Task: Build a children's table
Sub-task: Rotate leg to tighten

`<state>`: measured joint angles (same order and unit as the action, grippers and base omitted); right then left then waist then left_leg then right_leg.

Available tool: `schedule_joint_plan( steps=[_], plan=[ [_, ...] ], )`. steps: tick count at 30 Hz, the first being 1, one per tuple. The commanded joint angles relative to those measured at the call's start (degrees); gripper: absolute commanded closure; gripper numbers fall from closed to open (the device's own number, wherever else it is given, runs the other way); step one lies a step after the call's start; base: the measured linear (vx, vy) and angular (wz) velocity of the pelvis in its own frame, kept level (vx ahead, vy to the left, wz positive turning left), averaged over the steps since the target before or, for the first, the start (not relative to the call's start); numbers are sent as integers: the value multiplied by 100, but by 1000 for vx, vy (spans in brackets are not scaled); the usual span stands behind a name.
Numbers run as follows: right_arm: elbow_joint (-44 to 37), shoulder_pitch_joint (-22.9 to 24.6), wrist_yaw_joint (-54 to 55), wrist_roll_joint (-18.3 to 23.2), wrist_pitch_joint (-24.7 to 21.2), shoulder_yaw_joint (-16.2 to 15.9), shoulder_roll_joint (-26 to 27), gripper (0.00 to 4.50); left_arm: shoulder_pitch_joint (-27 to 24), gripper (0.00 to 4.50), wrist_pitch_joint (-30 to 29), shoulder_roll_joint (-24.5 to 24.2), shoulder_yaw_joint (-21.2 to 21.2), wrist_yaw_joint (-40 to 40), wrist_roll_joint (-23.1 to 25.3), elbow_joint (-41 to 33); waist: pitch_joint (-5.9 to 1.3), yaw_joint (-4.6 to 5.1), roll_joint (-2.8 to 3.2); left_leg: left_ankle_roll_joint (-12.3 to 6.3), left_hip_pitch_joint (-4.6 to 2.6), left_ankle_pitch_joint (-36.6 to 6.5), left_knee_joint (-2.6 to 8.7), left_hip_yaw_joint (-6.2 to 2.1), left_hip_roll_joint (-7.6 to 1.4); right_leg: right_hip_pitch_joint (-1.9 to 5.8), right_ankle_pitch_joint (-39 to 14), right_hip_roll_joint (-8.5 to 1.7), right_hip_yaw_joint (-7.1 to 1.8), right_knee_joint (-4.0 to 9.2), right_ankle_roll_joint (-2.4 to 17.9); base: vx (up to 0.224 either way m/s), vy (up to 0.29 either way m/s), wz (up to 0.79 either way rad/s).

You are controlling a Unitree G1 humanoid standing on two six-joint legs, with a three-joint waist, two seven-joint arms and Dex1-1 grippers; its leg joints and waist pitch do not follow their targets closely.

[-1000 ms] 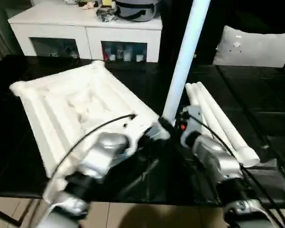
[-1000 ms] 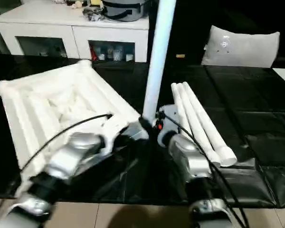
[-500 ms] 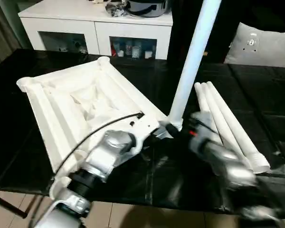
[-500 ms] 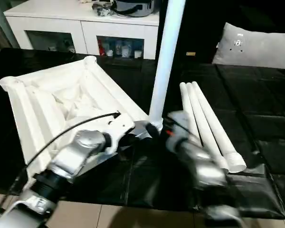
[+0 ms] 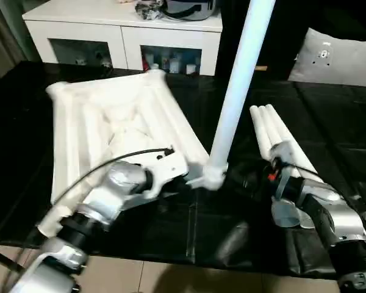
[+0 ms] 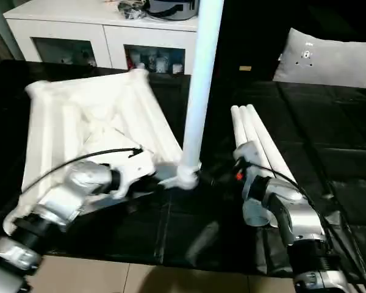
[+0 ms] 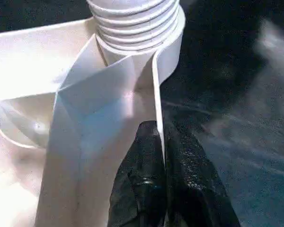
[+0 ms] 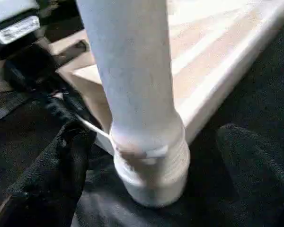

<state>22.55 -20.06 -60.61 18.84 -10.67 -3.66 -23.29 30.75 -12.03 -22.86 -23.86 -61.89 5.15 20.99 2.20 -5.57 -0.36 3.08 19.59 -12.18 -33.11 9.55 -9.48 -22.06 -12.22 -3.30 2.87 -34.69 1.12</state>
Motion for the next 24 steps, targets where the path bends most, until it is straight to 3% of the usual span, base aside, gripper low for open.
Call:
schedule_joint_plan(
  steps=[1, 5, 9, 18, 24],
  plan=[
    [-33, -73, -68, -28, -53, -77, 22, 20, -196, 450, 4, -56, -537, -420, 121, 102, -241, -7, -12, -409, 15, -725, 386, -102, -391, 258, -721, -552, -295, 416, 1399, 0, 0, 0],
    [119, -153, -107, 33, -118, -63, 141, 51, -197, 450, 48, -100, -547, -609, 34, 43, -241, -39, -17, -325, 12, -747, 396, -102, -397, 261, -719, -556, -299, 404, 1406, 0, 0, 0],
    [33, -108, -266, 107, -327, -143, 137, 86, -227, 450, 52, -109, -529, -746, 27, -1, -253, -68, -14, -353, 11, -614, 380, -96, -400, 271, -442, -552, -300, 375, 1430, 0, 0, 0],
    [8, -49, -365, 106, -452, -174, 158, 174, -225, 450, 63, -110, -524, -800, 38, 17, -257, -75, -19, -325, 13, -591, 375, -94, -393, 278, -452, -550, -295, 373, 1410, 0, 0, 0],
    [-53, 50, -400, 117, -535, -219, 164, 191, -233, 450, 61, -105, -513, -796, 53, 35, -258, -80, -16, -328, 14, -568, 373, -95, -391, 281, -429, -549, -293, 369, 1408, 0, 0, 0]
  ],
)
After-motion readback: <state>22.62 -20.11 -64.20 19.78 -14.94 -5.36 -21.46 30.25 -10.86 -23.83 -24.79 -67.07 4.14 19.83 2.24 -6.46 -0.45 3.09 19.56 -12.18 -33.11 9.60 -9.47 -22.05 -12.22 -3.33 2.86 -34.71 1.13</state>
